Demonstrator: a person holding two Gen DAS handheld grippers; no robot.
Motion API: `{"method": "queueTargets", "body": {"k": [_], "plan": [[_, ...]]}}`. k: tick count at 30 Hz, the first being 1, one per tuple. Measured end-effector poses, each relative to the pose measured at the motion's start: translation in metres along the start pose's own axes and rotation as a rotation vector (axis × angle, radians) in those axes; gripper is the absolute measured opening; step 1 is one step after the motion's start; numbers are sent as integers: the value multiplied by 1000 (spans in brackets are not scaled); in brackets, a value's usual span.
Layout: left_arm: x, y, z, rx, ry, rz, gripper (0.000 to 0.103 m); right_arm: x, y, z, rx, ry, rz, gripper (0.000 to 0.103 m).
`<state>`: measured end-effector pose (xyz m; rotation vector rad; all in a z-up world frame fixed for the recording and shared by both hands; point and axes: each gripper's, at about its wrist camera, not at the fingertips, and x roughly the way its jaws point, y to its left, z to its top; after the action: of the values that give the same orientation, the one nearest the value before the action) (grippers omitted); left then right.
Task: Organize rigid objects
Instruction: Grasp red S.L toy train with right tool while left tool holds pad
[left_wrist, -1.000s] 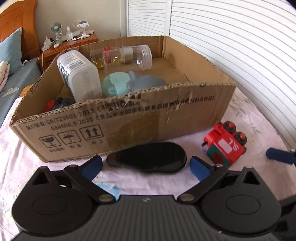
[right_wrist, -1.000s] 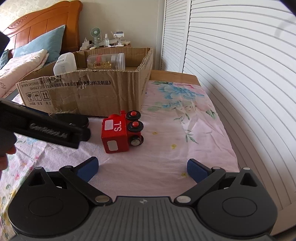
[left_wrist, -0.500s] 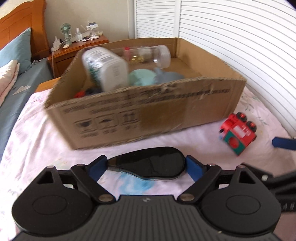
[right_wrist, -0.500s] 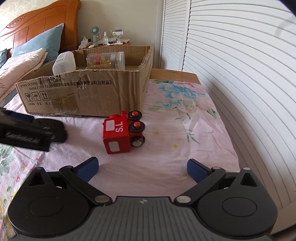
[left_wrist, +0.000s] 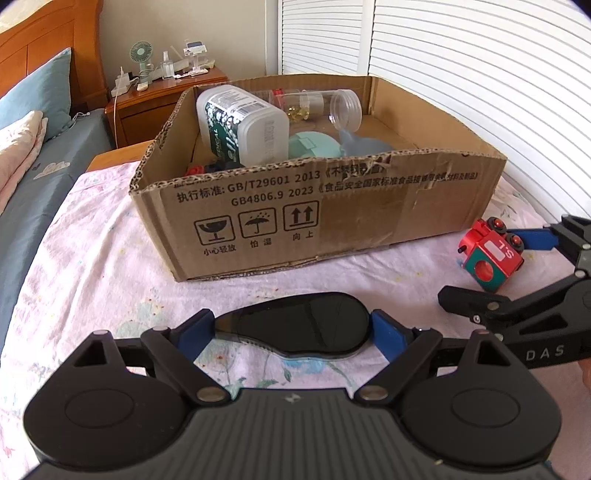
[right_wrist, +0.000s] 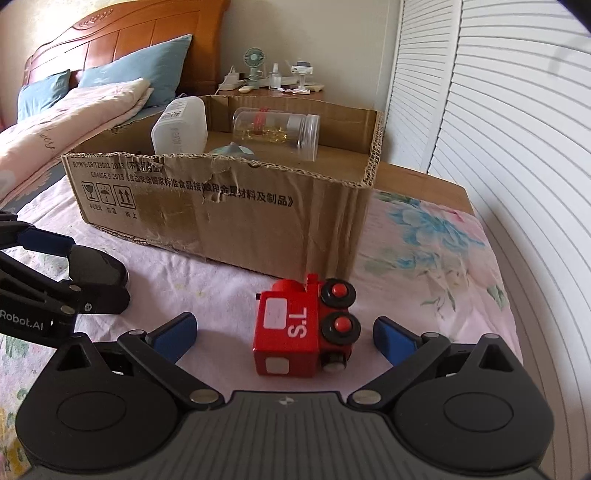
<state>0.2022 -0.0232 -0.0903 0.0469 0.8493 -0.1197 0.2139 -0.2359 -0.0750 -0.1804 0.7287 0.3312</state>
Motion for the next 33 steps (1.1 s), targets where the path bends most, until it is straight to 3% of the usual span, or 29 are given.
{"method": "queueTargets", "body": {"k": [4,9,11,24,27,29,31,32,33], "plan": [[1,1,0,6,-8,-2,90,-2,-2,2,-16,-5,-10,94],[1,1,1,13,-7,-10,90,-6,-6,5,-7,3,-21,72],[1,0,1,30,-10,-10,90,-9,-6,6,-6,9,-26,56],[-16,4,5,179,25,-81,89,-36,2,15,-49,16,11,53],[-26,6,7,207,31,-103,89,-47,6,19,-92,20,1,35],[-33,6,9,237,24,-111,89,-51,7,21,-117,28,-4,37],[-38,4,9,267,12,-103,89,-53,7,20,-139,33,0,51],[-40,4,9,275,8,-103,89,-52,7,18,-141,33,-4,66],[-42,4,9,280,5,-106,89,-51,6,17,-145,35,-11,70]]}}
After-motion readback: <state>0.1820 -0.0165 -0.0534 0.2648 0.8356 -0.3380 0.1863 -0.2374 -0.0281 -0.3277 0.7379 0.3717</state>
